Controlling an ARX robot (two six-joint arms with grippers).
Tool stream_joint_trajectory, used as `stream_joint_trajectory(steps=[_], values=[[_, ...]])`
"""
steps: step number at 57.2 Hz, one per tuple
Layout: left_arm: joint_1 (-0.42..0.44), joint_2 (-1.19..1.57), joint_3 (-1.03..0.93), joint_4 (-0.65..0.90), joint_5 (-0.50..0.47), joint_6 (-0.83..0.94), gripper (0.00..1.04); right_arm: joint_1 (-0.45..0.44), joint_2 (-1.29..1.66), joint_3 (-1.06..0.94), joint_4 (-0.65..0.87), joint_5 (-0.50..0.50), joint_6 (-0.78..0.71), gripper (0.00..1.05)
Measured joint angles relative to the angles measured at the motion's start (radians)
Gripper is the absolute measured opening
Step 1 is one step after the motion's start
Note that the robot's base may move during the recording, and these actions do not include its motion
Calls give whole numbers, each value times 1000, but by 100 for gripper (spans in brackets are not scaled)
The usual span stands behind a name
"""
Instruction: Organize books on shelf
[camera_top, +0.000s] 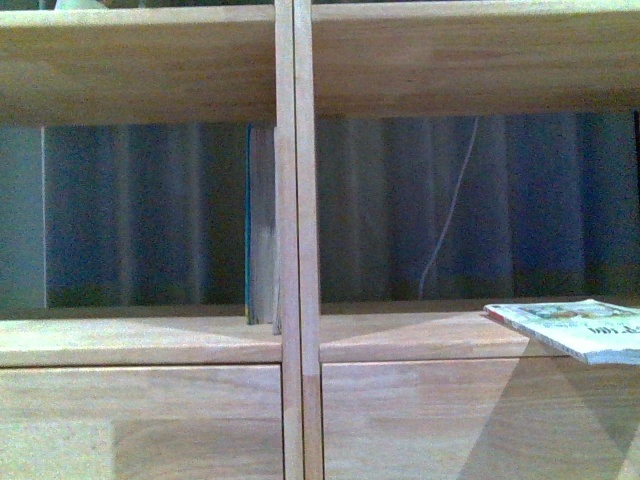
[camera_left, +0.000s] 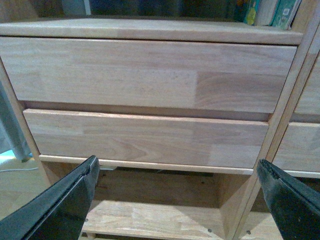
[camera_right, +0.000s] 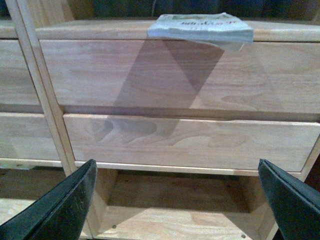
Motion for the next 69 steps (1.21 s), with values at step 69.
stream_joint_trajectory(steps=[69], values=[[0, 0, 0, 0, 0, 0, 97, -77, 1490, 581, 844, -344, 1096, 98]])
